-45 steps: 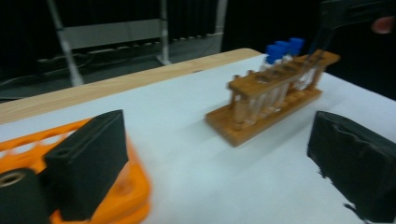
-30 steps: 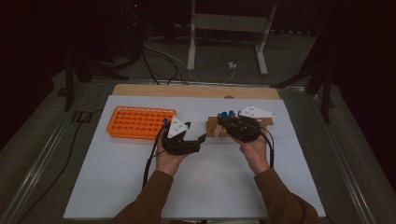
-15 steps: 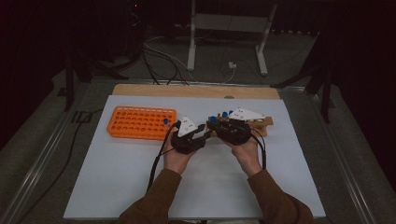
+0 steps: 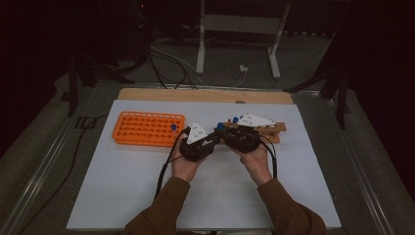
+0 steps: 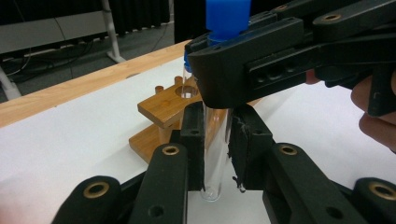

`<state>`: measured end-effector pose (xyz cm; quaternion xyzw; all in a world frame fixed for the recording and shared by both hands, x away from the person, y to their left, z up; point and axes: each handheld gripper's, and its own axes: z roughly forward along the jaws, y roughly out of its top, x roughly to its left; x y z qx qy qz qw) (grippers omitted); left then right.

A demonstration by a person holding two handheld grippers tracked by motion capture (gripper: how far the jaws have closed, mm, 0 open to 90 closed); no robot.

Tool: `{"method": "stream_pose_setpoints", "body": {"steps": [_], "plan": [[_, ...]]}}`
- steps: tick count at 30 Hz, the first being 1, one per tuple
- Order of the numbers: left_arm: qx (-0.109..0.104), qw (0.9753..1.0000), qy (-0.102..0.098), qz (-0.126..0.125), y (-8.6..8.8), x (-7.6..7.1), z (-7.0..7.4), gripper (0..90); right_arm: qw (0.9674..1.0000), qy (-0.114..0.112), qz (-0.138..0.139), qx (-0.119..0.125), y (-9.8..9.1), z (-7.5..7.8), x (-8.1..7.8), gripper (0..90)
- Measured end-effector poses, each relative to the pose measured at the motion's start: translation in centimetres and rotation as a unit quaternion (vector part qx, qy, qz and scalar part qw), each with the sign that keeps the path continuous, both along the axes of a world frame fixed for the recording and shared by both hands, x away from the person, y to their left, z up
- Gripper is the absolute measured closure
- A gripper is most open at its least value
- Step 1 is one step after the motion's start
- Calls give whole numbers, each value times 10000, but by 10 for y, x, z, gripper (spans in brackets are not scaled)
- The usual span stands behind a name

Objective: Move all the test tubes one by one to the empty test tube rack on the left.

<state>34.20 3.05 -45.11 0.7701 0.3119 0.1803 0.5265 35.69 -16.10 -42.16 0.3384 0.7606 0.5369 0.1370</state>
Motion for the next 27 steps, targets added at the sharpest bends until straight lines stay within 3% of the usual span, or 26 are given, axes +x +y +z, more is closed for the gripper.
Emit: {"method": "stream_pose_setpoints", "body": {"steps": [3, 13, 18, 27], "plan": [[-14, 10000, 6, 0, 0, 0, 0, 779, 10000, 16, 1, 18, -1, 0, 0, 734], [-25, 9999, 63, 134, 8, 3, 1, 779, 9996, 64, 99, 241, -13, 5, 2, 359], [-91, 9997, 77, 198, 14, 3, 2, 779, 9999, -77, 27, 77, -18, 5, 0, 161], [-124, 9996, 59, 259, 24, 3, 5, 780, 9997, -92, -207, -37, -32, 2, 1, 25]]}}
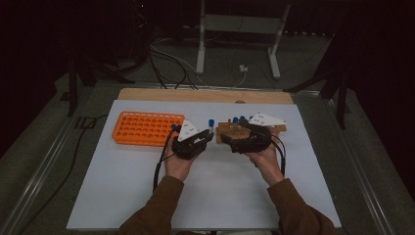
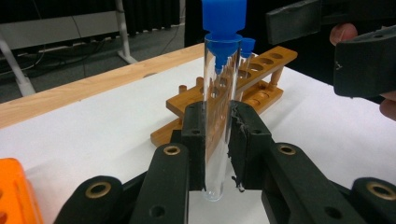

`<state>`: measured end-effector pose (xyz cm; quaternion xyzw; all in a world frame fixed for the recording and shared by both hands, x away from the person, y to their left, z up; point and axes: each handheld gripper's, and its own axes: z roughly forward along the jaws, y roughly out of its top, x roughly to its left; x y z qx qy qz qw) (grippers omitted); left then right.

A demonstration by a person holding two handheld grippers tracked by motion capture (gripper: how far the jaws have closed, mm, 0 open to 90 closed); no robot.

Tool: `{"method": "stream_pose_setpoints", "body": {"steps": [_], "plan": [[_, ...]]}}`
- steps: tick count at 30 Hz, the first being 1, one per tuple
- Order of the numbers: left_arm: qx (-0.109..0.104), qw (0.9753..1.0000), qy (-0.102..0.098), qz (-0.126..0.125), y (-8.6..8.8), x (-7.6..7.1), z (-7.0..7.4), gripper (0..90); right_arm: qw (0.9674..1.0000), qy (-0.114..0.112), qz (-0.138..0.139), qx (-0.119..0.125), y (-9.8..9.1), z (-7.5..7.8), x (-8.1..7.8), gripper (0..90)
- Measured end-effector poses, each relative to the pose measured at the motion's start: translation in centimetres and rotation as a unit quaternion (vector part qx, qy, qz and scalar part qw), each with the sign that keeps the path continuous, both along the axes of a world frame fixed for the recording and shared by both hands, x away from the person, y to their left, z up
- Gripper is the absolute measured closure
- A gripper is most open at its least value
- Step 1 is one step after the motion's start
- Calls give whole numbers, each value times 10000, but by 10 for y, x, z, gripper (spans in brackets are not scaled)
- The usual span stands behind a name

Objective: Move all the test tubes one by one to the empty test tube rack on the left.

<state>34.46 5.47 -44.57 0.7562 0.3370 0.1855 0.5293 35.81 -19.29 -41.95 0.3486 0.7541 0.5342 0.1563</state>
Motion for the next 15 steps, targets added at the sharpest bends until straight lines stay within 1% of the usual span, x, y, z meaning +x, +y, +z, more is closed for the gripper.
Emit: {"method": "stream_pose_setpoints", "body": {"steps": [6, 7, 10, 15], "plan": [[-88, 9999, 24, 78, 10, 1, 0, 779, 9998, -28, -173, -74, -15, -2, 0, 0], [-126, 9999, 22, 78, 12, 1, 0, 779, 9998, -43, -196, -89, -17, -3, 1, 0], [-133, 9998, 15, 124, 18, 0, 0, 779, 9995, -56, -300, -100, -24, -4, 0, 0], [-201, 9996, -7, 217, 30, -1, 1, 779, 9989, -92, -439, -122, -36, -9, -1, 0]]}}
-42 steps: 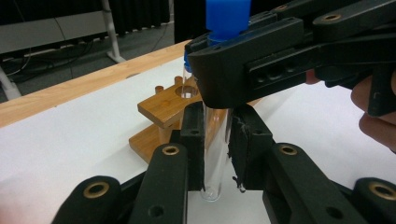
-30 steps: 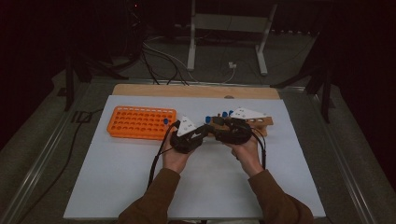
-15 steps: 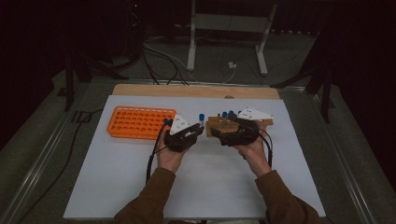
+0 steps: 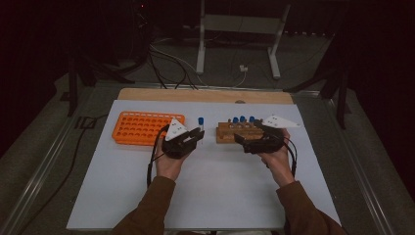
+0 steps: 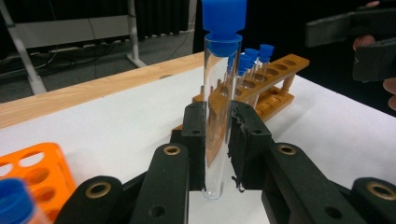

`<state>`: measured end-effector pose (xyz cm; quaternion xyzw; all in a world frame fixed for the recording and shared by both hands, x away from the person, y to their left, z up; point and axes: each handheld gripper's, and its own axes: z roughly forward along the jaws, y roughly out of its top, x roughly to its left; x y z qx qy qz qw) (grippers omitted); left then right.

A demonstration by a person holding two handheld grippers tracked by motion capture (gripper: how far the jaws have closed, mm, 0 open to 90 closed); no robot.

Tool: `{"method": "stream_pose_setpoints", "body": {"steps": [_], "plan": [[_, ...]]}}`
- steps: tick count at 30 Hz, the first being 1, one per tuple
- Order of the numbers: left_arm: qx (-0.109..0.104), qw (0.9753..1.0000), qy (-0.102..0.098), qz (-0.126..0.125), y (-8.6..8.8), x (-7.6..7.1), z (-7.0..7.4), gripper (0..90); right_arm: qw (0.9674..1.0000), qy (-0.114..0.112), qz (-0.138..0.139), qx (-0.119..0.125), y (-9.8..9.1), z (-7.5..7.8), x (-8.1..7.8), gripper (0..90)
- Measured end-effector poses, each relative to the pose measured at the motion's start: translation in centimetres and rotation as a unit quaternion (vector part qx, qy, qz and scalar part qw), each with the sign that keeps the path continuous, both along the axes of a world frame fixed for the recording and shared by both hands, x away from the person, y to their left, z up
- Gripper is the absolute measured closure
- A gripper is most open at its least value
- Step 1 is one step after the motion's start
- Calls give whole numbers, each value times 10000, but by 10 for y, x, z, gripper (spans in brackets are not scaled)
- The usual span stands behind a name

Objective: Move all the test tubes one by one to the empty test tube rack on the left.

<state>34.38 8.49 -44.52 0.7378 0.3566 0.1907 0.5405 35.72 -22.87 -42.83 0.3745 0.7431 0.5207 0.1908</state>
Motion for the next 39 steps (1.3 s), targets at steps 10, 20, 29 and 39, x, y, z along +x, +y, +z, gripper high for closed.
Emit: {"method": "stream_pose_setpoints", "body": {"steps": [10, 20, 29, 39], "plan": [[-98, 9998, -72, 146, 26, -4, 3, 779, 9996, -19, -277, 20, -28, -9, -4, 0], [-132, 9989, -186, 409, 56, -8, 7, 779, 9986, -180, -487, 48, -49, -5, -15, 0], [-115, 9958, -257, 872, 80, -7, 3, 778, 9981, -234, -578, 1, -59, -7, -23, 0], [82, 9920, -90, 1259, 85, 12, -13, 778, 9979, -245, -593, 60, -61, -7, -25, 0]]}}
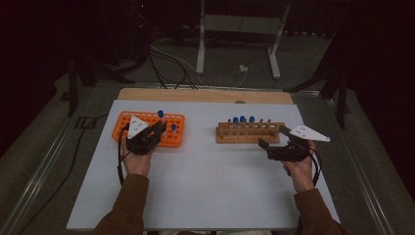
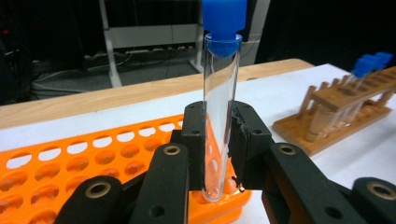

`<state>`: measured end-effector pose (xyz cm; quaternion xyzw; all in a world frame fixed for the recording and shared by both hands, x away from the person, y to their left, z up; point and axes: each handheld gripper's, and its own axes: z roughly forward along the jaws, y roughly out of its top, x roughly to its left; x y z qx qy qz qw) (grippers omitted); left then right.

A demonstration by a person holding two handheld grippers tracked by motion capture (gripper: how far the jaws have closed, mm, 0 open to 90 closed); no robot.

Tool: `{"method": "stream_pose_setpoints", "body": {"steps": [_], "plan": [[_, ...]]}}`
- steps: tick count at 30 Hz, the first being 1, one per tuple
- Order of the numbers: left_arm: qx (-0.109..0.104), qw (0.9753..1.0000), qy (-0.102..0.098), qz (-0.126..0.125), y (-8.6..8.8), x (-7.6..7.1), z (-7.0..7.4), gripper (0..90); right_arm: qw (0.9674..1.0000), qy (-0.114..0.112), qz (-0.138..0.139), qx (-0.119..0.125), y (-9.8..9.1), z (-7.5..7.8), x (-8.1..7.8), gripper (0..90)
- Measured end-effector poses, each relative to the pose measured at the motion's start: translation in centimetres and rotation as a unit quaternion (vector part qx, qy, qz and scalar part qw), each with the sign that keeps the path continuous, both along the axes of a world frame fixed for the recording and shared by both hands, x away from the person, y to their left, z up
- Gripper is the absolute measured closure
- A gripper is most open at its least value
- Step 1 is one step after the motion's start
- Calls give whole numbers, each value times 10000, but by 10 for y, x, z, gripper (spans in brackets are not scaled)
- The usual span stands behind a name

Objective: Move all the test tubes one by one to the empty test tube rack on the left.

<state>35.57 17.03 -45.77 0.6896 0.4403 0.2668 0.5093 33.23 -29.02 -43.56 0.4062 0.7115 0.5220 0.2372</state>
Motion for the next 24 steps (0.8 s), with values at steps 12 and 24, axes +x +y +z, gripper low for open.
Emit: {"method": "stream_pose_setpoints", "body": {"steps": [12, 24], "plan": [[202, 9994, 288, 27, -11, 17, -21, 777, 10000, 59, -36, 38, -3, -2, 0, 0], [417, 9975, 570, -53, -11, 17, -40, 776, 9999, 120, 17, -12, 0, -6, 0, 0]]}}
